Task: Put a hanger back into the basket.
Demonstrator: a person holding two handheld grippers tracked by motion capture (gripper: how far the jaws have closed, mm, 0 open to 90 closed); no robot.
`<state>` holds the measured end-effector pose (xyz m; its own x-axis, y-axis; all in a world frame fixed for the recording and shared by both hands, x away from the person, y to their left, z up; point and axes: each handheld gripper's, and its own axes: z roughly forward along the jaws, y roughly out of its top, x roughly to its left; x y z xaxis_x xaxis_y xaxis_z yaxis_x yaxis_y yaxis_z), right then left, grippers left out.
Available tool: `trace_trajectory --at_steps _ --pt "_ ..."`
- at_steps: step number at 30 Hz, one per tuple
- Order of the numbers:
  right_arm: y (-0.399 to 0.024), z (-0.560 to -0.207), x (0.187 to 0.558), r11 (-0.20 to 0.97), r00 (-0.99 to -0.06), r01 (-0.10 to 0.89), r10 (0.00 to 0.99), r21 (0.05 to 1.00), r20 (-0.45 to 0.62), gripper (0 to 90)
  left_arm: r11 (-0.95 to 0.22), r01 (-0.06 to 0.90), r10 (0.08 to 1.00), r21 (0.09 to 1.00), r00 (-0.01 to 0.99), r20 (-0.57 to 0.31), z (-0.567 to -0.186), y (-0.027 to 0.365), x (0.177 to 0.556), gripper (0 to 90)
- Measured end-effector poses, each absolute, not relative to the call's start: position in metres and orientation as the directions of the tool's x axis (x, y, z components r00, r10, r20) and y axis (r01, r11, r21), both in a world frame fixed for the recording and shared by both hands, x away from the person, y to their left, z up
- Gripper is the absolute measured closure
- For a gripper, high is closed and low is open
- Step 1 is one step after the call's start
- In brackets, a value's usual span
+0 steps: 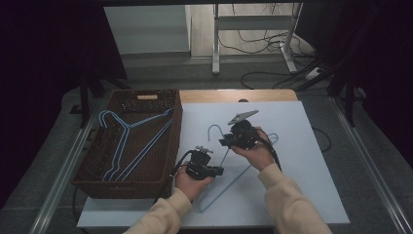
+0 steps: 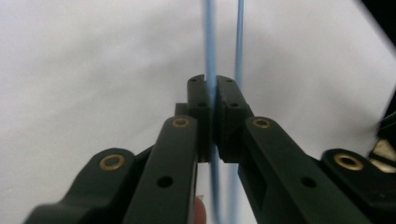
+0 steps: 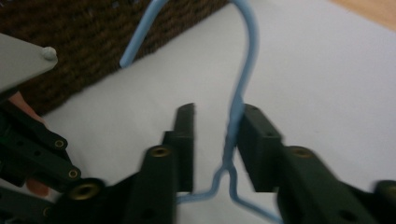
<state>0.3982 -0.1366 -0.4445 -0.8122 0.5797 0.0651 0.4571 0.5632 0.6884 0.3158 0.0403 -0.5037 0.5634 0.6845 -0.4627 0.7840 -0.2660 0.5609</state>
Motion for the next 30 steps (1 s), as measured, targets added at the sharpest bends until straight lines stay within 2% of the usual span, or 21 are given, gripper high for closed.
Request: trace_trajectory --at_steps 4,7,17,23,30 --pt "-0.157 -0.432 0.391 0.471 -0.790 0.472 0.602 0.745 0.121 51.3 -0.231 0.781 0.673 0.579 0.559 -0.485 -0.495 0.044 0.313 86.1" --pt "-0.174 -0.424 0.383 0.416 -0.772 0.483 0.618 0.771 0.150 46.9 -0.216 0.778 0.663 0.589 0.560 -0.496 -0.488 0.046 0.311 86.1" --pt "-0.229 -0.412 0.338 0.317 -0.757 0.443 0.634 0.839 0.160 43.0 -0.180 0.730 0.621 0.659 0.604 -0.500 -0.448 0.061 0.300 86.2" --pt "-0.254 -0.411 0.319 0.295 -0.763 0.419 0.627 0.859 0.157 36.6 -0.163 0.697 0.609 0.698 0.628 -0.485 -0.422 0.074 0.292 85.9" --pt "-0.263 -0.421 0.316 0.308 -0.759 0.436 0.631 0.846 0.161 33.0 -0.151 0.656 0.603 0.739 0.654 -0.457 -0.395 0.097 0.286 85.9"
